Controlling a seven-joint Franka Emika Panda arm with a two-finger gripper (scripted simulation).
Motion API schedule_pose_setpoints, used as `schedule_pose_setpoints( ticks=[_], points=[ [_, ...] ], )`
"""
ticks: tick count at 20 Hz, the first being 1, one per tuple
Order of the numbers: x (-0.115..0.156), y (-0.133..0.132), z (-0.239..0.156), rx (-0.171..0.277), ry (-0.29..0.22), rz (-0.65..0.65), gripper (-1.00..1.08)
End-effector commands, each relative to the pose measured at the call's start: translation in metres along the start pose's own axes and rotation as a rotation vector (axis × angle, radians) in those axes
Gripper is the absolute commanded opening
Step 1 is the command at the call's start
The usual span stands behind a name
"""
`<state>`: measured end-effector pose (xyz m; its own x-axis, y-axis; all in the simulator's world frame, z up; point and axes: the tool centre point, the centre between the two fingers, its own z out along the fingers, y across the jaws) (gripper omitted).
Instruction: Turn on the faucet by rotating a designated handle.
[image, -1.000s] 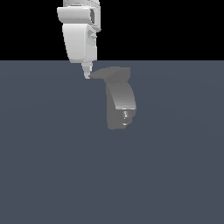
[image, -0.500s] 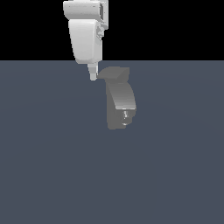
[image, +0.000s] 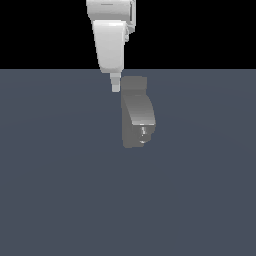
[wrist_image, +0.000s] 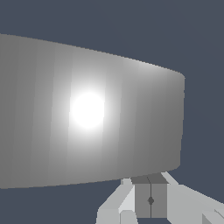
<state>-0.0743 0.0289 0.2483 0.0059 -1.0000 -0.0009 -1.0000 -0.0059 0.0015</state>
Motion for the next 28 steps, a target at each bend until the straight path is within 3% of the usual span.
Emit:
schedule_pose_setpoints(
  ticks=[1, 12, 13, 14, 28],
  points=[
    [0.028, 0.0, 0.0, 0.002, 0.0, 0.027, -1.0],
    [0.097, 0.006, 0.0, 0.002, 0.001, 0.031, -1.0],
    [0.097, 0.006, 0.0, 0.002, 0.001, 0.031, -1.0],
    [0.077, 0.003, 0.0, 0.002, 0.0, 0.003, -1.0],
    [0.127, -0.033, 0.0, 0.002, 0.001, 0.017, -1.0]
  ],
)
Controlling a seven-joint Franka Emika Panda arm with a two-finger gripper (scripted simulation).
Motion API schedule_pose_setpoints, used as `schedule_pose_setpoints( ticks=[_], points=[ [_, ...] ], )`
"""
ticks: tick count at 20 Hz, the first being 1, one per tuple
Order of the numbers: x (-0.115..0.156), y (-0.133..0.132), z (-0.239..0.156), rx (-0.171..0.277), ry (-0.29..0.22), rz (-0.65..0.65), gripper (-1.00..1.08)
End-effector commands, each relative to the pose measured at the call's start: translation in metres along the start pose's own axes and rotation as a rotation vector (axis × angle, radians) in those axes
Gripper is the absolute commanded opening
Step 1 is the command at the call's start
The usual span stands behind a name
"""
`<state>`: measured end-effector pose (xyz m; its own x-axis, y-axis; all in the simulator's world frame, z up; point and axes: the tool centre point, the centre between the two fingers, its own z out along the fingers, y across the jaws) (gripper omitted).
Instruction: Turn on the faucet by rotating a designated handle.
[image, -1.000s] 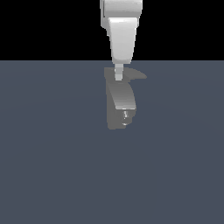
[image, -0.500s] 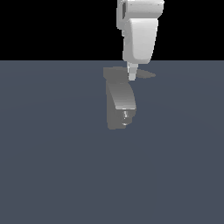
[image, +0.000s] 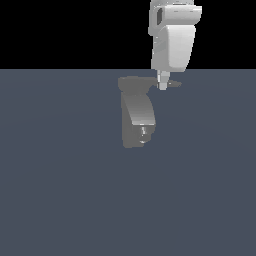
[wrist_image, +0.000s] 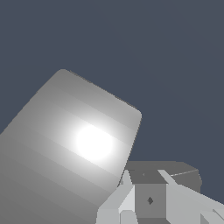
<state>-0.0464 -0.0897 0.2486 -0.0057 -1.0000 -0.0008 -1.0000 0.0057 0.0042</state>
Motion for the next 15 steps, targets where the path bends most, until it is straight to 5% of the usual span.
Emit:
schedule_pose_setpoints(
  ticks=[1, 15],
  points=[
    [0.012, -0.008, 0.0, 0.005, 0.001, 0.006, -1.0],
    [0.055, -0.04, 0.0, 0.004, 0.001, 0.019, -1.0]
  ],
)
